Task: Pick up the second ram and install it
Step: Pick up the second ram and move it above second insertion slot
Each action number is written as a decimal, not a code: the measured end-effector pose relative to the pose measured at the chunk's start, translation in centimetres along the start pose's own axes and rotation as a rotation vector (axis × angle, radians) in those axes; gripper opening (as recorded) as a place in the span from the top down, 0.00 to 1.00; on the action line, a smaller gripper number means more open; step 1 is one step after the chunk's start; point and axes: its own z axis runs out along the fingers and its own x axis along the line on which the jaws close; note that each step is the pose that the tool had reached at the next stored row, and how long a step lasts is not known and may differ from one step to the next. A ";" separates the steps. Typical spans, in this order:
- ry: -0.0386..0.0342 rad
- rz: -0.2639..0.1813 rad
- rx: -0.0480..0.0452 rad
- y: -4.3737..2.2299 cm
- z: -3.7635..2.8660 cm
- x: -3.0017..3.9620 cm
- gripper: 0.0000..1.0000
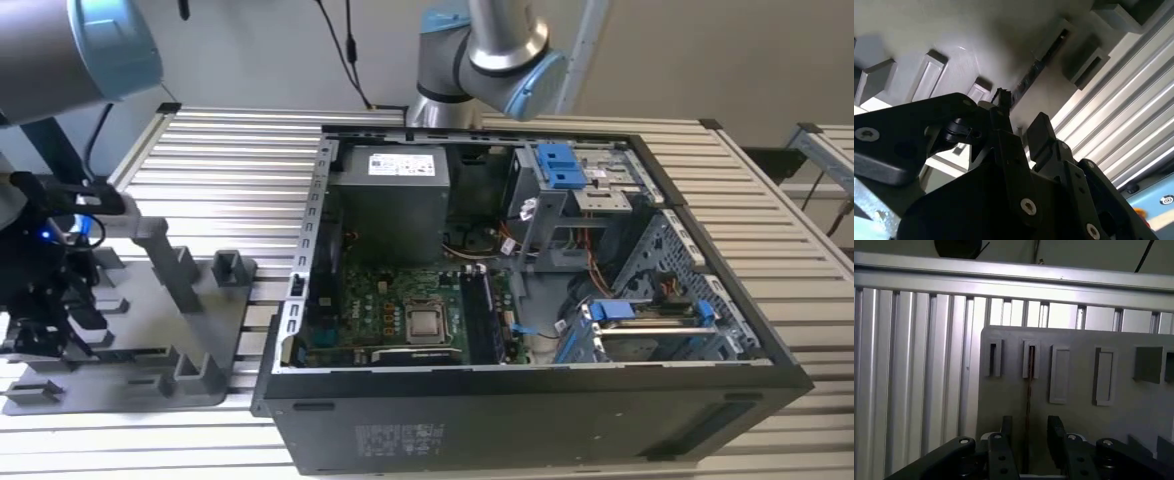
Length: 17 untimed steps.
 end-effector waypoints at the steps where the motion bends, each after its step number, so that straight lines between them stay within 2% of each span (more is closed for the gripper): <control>1: 0.0001 -0.001 -0.0001 0.01 0.18 0.00 0.58; 11: 0.0003 -0.022 0.0003 0.67 2.00 -0.06 0.58; 17: 0.0008 -0.051 0.0007 0.73 3.02 -0.07 0.58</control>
